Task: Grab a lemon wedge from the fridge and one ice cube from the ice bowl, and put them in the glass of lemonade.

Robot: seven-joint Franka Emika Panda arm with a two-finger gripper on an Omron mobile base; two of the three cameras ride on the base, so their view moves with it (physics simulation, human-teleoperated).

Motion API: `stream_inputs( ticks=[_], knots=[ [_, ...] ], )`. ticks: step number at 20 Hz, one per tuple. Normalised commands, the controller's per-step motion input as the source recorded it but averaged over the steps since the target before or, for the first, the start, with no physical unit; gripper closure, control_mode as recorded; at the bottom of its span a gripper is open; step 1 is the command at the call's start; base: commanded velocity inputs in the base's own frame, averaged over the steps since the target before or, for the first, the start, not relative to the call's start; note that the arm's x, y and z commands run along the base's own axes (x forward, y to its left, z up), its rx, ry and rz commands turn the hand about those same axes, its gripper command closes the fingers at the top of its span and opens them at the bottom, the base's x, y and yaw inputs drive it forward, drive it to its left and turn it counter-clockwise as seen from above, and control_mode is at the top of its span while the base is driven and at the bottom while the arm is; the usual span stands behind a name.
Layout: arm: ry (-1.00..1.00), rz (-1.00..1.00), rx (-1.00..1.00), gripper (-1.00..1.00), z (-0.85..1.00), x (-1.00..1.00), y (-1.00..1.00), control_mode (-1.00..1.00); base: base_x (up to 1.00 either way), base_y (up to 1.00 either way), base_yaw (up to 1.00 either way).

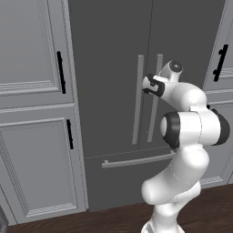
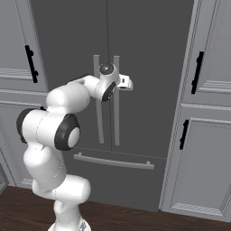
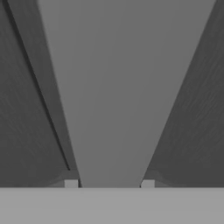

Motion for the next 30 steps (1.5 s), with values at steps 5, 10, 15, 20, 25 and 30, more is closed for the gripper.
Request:
stream_inputs(
  ticks=[5, 10, 15, 20, 25, 30],
  knots=[
    [0.00, -0.01, 0.00, 1.00, -0.11, 0.15, -0.10, -1.00, 0.00, 0.00, 0.00],
    [-0.02, -0.04, 0.01, 1.00, 0.00, 0.00, -0.84, -1.00, 0.00, 0.00, 0.00],
    [-0.01, -0.08, 0.05, 1.00, 0.00, -0.07, -1.00, -1.00, 0.00, 0.00, 0.00],
    [0.00, -0.10, 0.08, 1.00, 0.00, -0.24, -1.00, -1.00, 0.00, 0.00, 0.00],
    [-0.11, -0.11, 0.13, 1.00, 0.00, -0.72, -1.00, -1.00, 0.00, 0.00, 0.00],
    [-0.14, -0.07, 0.10, 1.00, 0.05, -0.78, -1.00, -1.00, 0.00, 0.00, 0.00]
  ],
)
